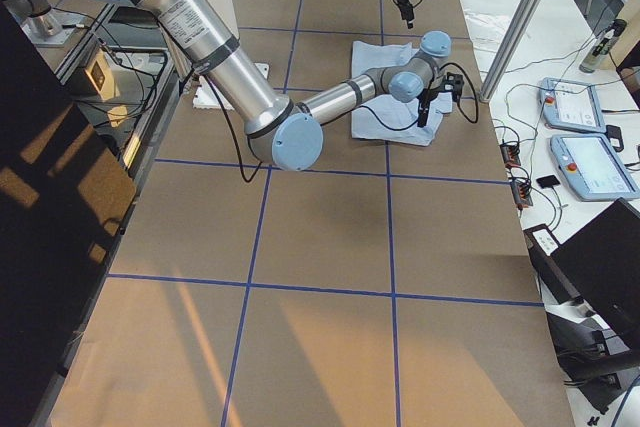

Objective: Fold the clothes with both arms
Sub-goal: 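Move the right gripper to the folded shirt's side edge and grasp it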

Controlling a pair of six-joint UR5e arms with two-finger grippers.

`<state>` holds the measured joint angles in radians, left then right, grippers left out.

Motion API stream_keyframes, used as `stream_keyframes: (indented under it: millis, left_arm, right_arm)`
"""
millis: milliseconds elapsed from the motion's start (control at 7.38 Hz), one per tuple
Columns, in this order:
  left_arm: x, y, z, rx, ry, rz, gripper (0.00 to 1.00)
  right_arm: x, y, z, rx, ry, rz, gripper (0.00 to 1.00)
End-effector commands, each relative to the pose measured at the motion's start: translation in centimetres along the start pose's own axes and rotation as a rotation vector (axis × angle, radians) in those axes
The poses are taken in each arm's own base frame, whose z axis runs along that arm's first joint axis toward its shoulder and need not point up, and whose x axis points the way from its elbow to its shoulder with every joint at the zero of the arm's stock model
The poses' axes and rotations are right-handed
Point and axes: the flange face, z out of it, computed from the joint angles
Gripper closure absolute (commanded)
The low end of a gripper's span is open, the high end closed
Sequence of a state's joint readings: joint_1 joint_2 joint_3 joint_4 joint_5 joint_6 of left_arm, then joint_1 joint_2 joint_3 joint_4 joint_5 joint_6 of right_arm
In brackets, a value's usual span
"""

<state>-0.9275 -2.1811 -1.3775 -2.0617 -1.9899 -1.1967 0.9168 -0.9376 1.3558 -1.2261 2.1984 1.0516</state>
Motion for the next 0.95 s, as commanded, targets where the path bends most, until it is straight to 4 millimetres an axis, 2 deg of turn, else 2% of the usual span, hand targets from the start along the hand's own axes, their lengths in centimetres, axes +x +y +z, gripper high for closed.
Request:
stream_keyframes:
  millis: [0,136,271,407,542,678,814]
  left_arm:
    - [0.7,0.3,-1.3,0.009,0.022,0.004,0.00]
    - [0.9,0.4,-1.6,0.012,0.029,0.008,0.00]
    - [1.1,0.4,-1.8,0.013,0.033,-0.007,0.00]
    - [1.5,0.5,-2.4,0.018,0.045,-0.006,0.00]
    - [1.7,0.6,-2.7,0.014,0.034,-0.013,0.00]
    - [2.0,0.7,-3.3,0.014,0.034,-0.013,0.00]
    - [2.0,0.7,-3.3,0.014,0.034,-0.013,0.00]
  right_arm:
    - [2.1,8.1,1.9,-0.068,-0.007,-0.025,0.00]
    - [2.4,10.5,2.6,-0.094,-0.005,-0.018,0.00]
    - [2.4,12.3,4.4,-0.116,0.012,-0.021,0.01]
    - [2.2,12.8,5.2,-0.121,0.023,-0.026,0.05]
    - [1.9,13.0,5.6,-0.126,0.025,-0.031,0.14]
    - [1.8,13.0,5.6,-0.123,0.025,-0.036,0.30]
    - [1.7,12.7,5.6,-0.105,0.032,-0.045,0.38]
